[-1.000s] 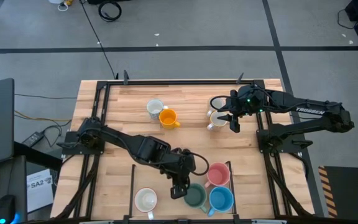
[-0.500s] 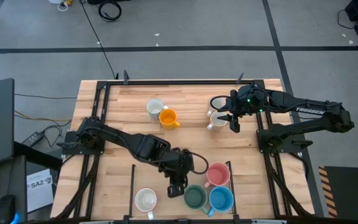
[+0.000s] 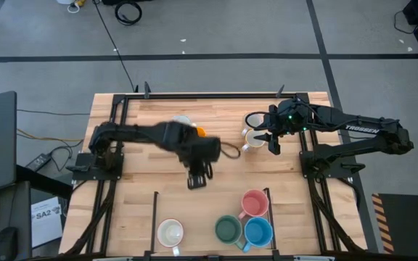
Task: Place coffee mugs
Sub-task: Put the dark blue mug on the shelf
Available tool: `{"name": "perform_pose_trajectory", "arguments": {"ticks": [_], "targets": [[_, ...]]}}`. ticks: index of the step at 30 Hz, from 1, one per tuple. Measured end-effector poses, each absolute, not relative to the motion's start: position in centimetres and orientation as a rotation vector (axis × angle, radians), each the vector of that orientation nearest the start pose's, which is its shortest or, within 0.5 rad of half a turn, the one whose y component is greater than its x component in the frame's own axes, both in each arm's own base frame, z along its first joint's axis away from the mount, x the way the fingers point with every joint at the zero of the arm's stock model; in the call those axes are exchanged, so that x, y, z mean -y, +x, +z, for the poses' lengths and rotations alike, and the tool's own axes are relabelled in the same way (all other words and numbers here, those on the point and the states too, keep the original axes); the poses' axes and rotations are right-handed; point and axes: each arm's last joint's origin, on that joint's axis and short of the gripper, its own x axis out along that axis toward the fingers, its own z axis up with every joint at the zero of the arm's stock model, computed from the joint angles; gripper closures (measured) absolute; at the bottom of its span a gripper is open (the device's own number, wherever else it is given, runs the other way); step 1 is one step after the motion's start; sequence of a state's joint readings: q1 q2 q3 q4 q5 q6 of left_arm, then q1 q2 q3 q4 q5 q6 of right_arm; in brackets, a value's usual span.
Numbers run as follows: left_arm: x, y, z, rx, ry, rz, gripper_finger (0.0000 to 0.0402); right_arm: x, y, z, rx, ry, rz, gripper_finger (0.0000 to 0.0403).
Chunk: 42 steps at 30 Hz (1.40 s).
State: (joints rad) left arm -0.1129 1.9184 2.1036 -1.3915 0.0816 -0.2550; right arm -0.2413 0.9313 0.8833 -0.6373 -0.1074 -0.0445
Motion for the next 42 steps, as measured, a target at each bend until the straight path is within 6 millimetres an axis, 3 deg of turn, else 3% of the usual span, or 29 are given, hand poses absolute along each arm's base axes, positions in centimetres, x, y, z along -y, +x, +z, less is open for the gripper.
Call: {"name": "perform_pose_trajectory", "arguments": {"ticks": [4, 11, 20, 25, 29, 36, 42], "targets": [[0.4, 35.0, 38.2, -1.242, -0.179, 0.056, 0.0287, 4.1, 18.0, 30.2, -0.683, 0.077, -0.113, 0.0240], [-6.9, 30.9, 41.7, -1.124, -0.179, 0.198, 0.0287, 4.1, 18.0, 30.2, -0.686, 0.078, -0.113, 0.0240], [-16.8, 27.3, 41.6, -1.090, -0.294, 0.410, 0.0287, 4.1, 18.0, 30.2, -0.685, 0.080, -0.114, 0.0240], [-20.5, 25.3, 39.1, -1.133, -0.502, 0.539, 0.0287, 4.1, 18.0, 30.2, -0.683, 0.109, -0.125, 0.0240], [-21.8, 24.7, 35.4, -1.222, -0.605, 0.578, 0.0287, 4.1, 18.0, 30.2, -0.683, 0.110, -0.125, 0.0240], [-22.1, 25.1, 28.7, -1.305, -0.687, 0.542, 0.0287, 4.1, 18.0, 30.2, -0.683, 0.110, -0.125, 0.0240], [-21.5, 25.3, 26.5, -1.308, -0.741, 0.459, 0.0287, 4.1, 18.0, 30.2, -0.683, 0.102, -0.122, 0.0240]]}}
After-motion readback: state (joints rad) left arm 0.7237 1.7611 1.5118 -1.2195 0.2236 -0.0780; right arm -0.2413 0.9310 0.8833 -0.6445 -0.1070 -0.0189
